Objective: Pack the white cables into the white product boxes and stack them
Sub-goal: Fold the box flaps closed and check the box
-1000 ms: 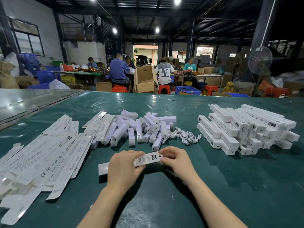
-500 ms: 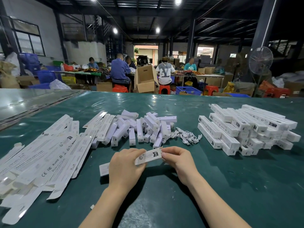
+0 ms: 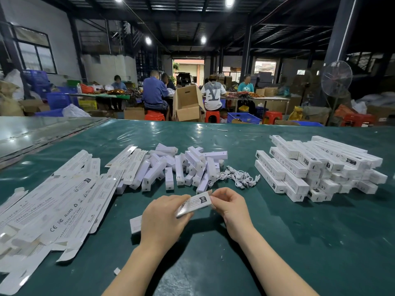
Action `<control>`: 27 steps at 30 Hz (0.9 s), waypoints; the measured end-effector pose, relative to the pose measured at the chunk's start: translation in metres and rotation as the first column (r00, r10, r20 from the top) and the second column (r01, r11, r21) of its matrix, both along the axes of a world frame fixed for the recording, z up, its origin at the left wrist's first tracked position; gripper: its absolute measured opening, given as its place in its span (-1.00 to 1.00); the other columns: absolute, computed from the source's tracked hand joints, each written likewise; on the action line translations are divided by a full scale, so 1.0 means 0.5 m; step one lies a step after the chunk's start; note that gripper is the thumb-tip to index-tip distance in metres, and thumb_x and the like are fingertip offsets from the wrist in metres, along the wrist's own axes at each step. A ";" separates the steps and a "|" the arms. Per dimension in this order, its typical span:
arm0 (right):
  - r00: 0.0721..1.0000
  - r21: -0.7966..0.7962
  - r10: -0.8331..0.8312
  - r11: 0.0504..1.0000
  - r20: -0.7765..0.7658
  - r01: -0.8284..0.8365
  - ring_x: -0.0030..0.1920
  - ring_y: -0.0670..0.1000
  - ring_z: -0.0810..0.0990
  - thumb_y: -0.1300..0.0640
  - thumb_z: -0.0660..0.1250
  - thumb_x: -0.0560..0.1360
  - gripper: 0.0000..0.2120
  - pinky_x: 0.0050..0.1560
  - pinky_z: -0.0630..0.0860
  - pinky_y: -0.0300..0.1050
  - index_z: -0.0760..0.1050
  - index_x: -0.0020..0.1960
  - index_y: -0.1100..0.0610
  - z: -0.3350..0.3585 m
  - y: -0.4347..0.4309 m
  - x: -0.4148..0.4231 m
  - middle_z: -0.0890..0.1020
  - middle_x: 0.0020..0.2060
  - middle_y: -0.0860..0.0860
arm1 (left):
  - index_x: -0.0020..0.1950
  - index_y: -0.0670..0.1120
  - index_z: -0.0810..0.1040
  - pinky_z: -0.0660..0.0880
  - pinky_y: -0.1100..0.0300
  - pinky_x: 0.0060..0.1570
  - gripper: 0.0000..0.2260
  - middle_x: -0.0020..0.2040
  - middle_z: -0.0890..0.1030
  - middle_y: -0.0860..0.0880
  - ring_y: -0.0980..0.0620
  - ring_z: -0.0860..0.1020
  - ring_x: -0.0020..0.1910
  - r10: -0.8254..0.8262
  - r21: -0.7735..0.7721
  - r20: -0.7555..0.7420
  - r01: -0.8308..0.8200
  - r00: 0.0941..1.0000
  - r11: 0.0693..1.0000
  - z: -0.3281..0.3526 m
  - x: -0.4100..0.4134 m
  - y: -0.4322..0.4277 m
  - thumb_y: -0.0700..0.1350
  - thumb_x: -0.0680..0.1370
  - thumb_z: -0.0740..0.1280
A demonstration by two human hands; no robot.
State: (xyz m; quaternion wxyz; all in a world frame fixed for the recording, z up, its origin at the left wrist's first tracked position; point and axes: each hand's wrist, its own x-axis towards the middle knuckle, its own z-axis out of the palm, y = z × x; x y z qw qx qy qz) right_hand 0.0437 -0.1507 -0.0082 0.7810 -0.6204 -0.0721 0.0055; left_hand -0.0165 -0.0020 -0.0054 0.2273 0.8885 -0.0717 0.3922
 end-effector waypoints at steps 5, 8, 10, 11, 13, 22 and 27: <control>0.998 -0.046 0.055 0.997 0.007 -0.055 -0.26 0.07 0.42 0.36 0.33 0.46 -0.73 -0.18 0.47 -0.17 0.57 -0.38 0.14 0.001 0.001 -0.003 0.53 -0.29 0.16 | -0.17 -0.07 0.69 0.46 0.29 -0.33 -0.61 -0.24 0.68 0.05 0.07 0.63 -0.32 0.009 -0.024 0.000 -0.009 1.000 1.000 0.002 -0.002 0.001 -0.20 0.06 0.65; 0.993 -0.069 0.116 0.991 0.016 -0.114 -0.28 0.02 0.47 0.37 0.31 0.46 -0.69 -0.21 0.51 -0.22 0.61 -0.38 0.11 0.009 -0.006 -0.005 0.59 -0.33 0.10 | -0.15 -0.08 0.69 0.41 0.30 -0.25 -0.62 -0.23 0.68 0.04 0.07 0.63 -0.30 -0.016 -0.034 -0.010 0.016 1.000 0.999 0.001 -0.002 0.004 -0.22 0.07 0.64; 0.980 -0.105 0.197 0.975 0.016 -0.194 -0.30 -0.10 0.51 0.37 0.29 0.47 -0.71 -0.25 0.48 -0.25 0.65 -0.31 0.10 0.013 -0.011 -0.008 0.65 -0.30 -0.02 | -0.13 -0.11 0.69 0.41 0.27 -0.16 -0.62 -0.21 0.69 0.02 0.06 0.64 -0.27 -0.053 -0.044 -0.011 0.053 0.999 0.998 0.002 -0.002 0.005 -0.24 0.10 0.64; 0.975 -0.101 0.222 0.970 0.016 -0.220 -0.31 -0.13 0.52 0.37 0.27 0.47 -0.69 -0.25 0.46 -0.25 0.66 -0.30 0.09 0.014 -0.014 -0.008 0.66 -0.29 -0.06 | -0.12 -0.11 0.69 0.42 0.27 -0.15 -0.63 -0.20 0.69 0.02 0.06 0.64 -0.25 -0.069 -0.048 -0.012 0.069 0.998 0.996 0.004 -0.002 0.005 -0.24 0.11 0.63; 0.973 -0.044 0.229 0.973 0.008 -0.228 -0.28 -0.12 0.53 0.43 0.20 0.48 -0.67 -0.24 0.45 -0.22 0.63 -0.28 0.14 0.014 -0.016 -0.005 0.67 -0.30 -0.06 | -0.10 -0.12 0.69 0.46 0.30 -0.21 -0.63 -0.18 0.69 0.01 0.04 0.64 -0.23 -0.078 -0.058 -0.021 0.077 0.997 0.995 0.007 -0.002 0.003 -0.25 0.13 0.62; 0.989 0.033 0.135 0.990 0.057 -0.137 -0.19 -0.02 0.53 0.46 0.22 0.20 -0.62 -0.20 0.44 -0.22 0.57 -0.12 0.10 0.011 -0.022 -0.003 0.63 -0.22 -0.04 | 0.05 -0.04 0.66 0.47 0.13 -0.09 -0.68 -0.05 0.68 0.04 0.00 0.64 -0.09 -0.029 -0.127 -0.075 0.019 0.997 0.992 0.003 0.000 0.004 -0.14 0.31 0.55; 0.982 0.030 0.185 0.982 0.020 -0.186 -0.24 0.07 0.53 0.57 0.24 0.29 -0.68 -0.11 0.50 -0.18 0.60 -0.16 0.24 0.013 -0.026 -0.004 0.64 -0.30 0.10 | 0.06 -0.02 0.66 0.50 0.09 -0.08 -0.69 -0.03 0.68 0.05 0.01 0.63 -0.07 -0.019 -0.126 -0.099 0.006 0.995 0.992 0.004 -0.002 0.004 -0.10 0.33 0.54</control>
